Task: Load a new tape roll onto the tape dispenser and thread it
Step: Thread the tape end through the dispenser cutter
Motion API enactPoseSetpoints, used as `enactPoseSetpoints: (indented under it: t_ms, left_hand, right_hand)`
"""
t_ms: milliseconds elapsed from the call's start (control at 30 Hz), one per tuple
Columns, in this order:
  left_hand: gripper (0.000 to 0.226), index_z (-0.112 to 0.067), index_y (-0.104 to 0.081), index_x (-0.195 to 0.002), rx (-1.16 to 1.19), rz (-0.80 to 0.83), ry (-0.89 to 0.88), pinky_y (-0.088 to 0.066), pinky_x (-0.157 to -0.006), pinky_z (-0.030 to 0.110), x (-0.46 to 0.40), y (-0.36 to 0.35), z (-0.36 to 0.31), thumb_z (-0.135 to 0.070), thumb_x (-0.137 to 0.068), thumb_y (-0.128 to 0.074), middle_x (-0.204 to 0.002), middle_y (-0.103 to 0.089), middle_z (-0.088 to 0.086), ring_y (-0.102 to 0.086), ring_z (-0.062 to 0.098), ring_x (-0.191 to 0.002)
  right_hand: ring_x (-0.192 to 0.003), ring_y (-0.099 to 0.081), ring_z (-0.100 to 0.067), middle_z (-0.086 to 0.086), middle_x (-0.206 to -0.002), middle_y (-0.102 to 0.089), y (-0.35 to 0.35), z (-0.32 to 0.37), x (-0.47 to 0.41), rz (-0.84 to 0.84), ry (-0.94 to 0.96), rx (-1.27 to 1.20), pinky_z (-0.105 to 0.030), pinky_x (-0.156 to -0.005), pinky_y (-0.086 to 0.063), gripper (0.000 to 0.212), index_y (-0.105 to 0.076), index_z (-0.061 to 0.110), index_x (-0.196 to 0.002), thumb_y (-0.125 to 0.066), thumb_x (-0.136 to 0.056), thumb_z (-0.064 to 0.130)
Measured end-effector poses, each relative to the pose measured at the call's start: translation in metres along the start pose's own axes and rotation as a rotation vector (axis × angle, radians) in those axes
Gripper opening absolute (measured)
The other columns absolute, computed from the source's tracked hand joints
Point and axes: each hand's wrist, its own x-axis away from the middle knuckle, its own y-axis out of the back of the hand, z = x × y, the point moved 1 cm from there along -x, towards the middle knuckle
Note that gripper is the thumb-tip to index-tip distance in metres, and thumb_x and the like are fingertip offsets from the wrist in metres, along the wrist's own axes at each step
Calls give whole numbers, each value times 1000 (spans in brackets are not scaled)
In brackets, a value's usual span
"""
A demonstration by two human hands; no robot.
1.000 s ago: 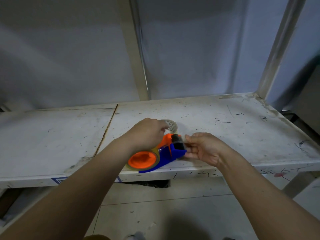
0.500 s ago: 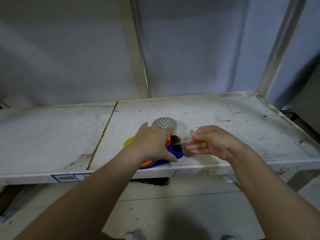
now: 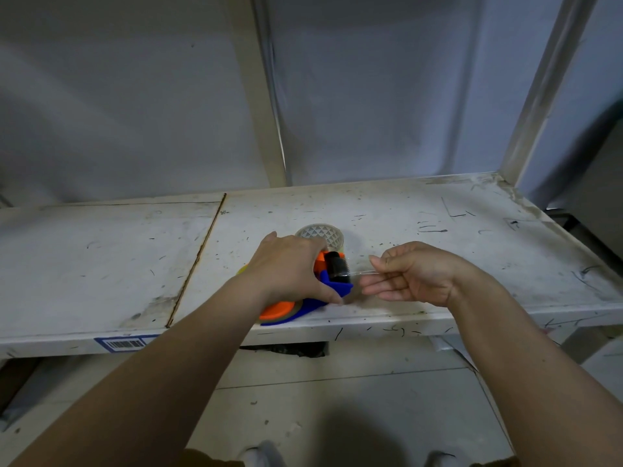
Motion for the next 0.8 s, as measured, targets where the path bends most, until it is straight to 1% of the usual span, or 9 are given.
enactPoseSetpoints:
  t_ms: [133, 267, 367, 467, 533, 567, 633, 700, 800]
  left_hand:
    - [66, -34, -50, -109, -4, 3, -22, -36, -89, 36, -1, 3, -2, -73, -59, -67, -90, -57, -12, -51, 14, -81]
    - [58, -37, -46, -99, -1, -1, -48, -36, -85, 34, -3, 4, -2, -73, -59, -67, -84, -54, -14, -52, 13, -79]
    - [64, -35, -50, -109, 60, -26, -43, -36, -80, 31, -3, 7, -2, -69, -59, -71, -88, -55, -14, -54, 14, -83]
    - [55, -37, -53, -101, 384, -63, -24, -42, -69, 28, -1, 15, 5, -55, -57, -81, -87, -59, -16, -56, 10, -82]
    - [53, -32, -57, -97, 602, -61, -31, -50, -73, 32, 2, 19, 11, -48, -55, -85, -88, -64, -10, -61, 13, -84]
    - [54, -30, -59, -97, 684, -55, -39, -51, -78, 35, 3, 20, 14, -46, -53, -86, -90, -67, -7, -63, 15, -86]
    - [58, -26, -61, -100, 842, -41, -61, -52, -85, 35, 4, 20, 19, -43, -51, -86, -97, -70, -1, -66, 17, -92]
    - [60, -20, -62, -105, 1003, -9, -80, -53, -87, 34, 4, 19, 24, -36, -52, -86, -103, -71, 3, -67, 19, -97]
    - [63, -12, -60, -114, 1220, 56, -93, -54, -83, 32, 5, 16, 32, -27, -58, -82, -108, -70, 8, -66, 21, -96]
  right_hand:
    - [-71, -73, -22, -17, -80, -74, 2, 1, 1, -30, 10, -31, -29, -67, -58, 18, -53, 10, -70, -63, -85, 13]
    - [-76, -73, -26, -19, -80, -74, 0, 0, 1, -13, 18, -137, -33, -71, -60, 21, -51, 10, -67, -60, -86, 7]
    - [-83, -73, -30, -21, -85, -74, -2, 0, 0, 36, 68, -261, -39, -77, -58, 21, -49, 10, -67, -59, -86, 7]
    - [-86, -73, -29, -19, -92, -74, -9, 3, 0, 107, 165, -327, -40, -80, -57, 13, -52, 7, -76, -61, -81, 15]
    - [-88, -72, -27, -16, -93, -75, -13, 7, 1, 127, 229, -337, -39, -83, -57, 28, -55, 7, -99, -63, -76, 22]
    - [-87, -72, -25, -14, -93, -75, -16, 9, 3, 120, 257, -319, -39, -85, -56, 32, -55, 8, -102, -63, -76, 25]
    - [-81, -72, -20, -9, -88, -75, -23, 15, 7, 70, 317, -262, -35, -85, -55, 20, -58, 8, -82, -63, -78, 26]
    - [-72, -68, -13, -3, -78, -74, -30, 23, 13, -35, 418, -181, -27, -77, -55, 15, -62, 13, -69, -64, -82, 22]
    - [-57, -57, -4, -3, -73, -68, -39, 35, 21, -179, 616, -32, -20, -64, -52, 11, -65, 11, -71, -65, -83, 13]
